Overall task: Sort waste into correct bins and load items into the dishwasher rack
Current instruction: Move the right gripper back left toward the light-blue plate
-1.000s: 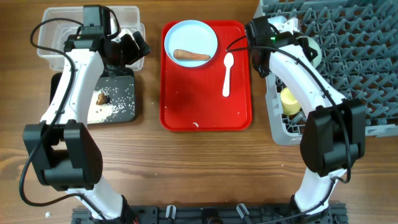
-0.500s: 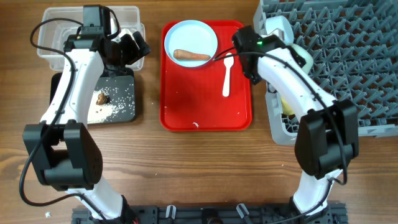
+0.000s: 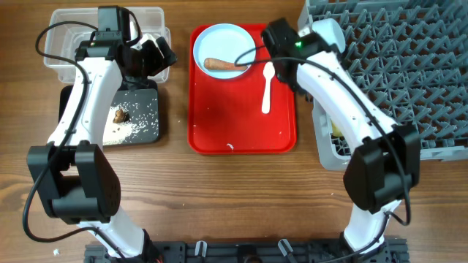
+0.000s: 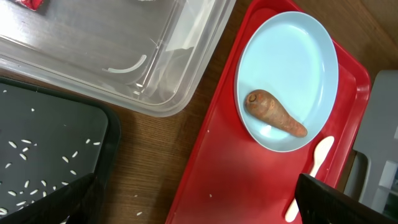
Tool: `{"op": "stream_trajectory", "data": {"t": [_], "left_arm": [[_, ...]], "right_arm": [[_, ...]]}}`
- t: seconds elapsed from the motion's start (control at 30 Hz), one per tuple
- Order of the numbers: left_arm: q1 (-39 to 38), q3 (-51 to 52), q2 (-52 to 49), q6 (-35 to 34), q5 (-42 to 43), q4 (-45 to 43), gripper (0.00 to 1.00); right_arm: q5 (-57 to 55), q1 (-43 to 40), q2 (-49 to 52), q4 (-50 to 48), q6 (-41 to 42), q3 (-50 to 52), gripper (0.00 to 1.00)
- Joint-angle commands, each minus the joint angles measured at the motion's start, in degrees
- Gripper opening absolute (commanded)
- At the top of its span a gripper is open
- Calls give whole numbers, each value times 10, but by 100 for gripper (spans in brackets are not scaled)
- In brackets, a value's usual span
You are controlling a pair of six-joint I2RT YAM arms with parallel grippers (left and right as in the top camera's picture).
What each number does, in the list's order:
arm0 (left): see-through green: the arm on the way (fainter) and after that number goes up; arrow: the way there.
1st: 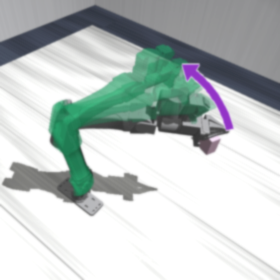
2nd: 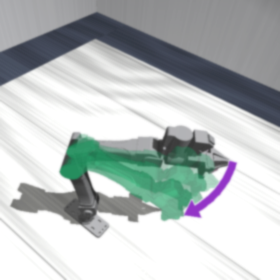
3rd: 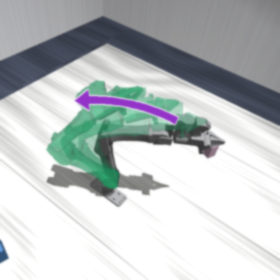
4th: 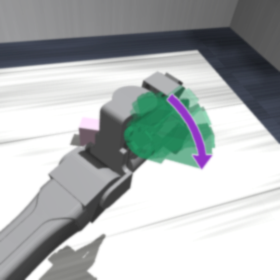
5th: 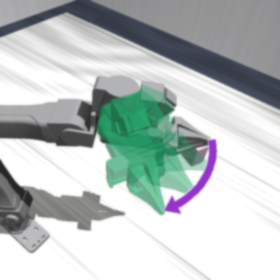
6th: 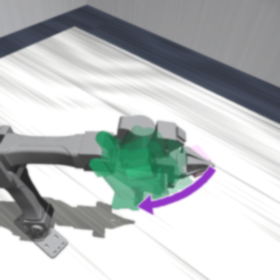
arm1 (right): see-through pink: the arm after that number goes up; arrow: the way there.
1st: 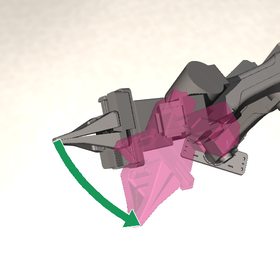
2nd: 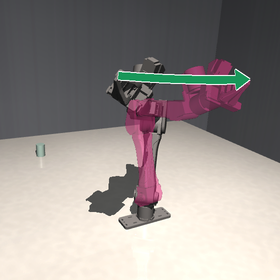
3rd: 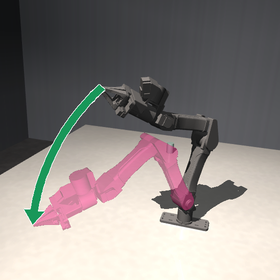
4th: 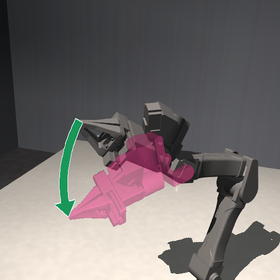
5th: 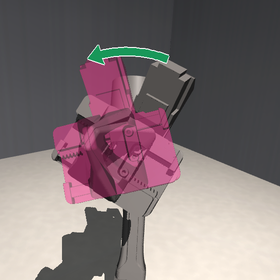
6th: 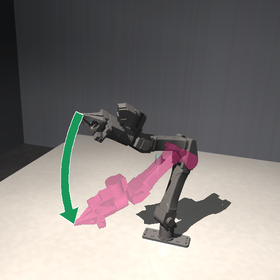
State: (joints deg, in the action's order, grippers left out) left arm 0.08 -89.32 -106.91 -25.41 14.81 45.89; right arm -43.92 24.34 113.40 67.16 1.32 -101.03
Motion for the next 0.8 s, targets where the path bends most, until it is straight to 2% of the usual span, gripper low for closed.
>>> {"op": "stream_trajectory", "data": {"t": [0.0,0.1,0.3,0.4,0.47,0.63,0.77], "left_arm": [[2,-4,12,1,-3,-2,100],[2,-4,12,1,-3,-2,100],[2,-4,12,1,-3,-2,100],[2,-4,12,1,-3,-2,100],[2,-4,12,1,-3,-2,100],[2,-4,12,1,-3,-2,100],[2,-4,12,1,-3,-2,100]], "right_arm": [[194,0,-52,-22,-18,-88,85],[363,0,-59,-90,-18,-115,84],[487,0,-54,-190,25,-109,84],[508,0,-45,-223,70,-109,83],[510,5,-28,-250,113,-108,78],[437,9,26,-318,248,-93,78],[422,9,85,-360,283,-93,77]]}}
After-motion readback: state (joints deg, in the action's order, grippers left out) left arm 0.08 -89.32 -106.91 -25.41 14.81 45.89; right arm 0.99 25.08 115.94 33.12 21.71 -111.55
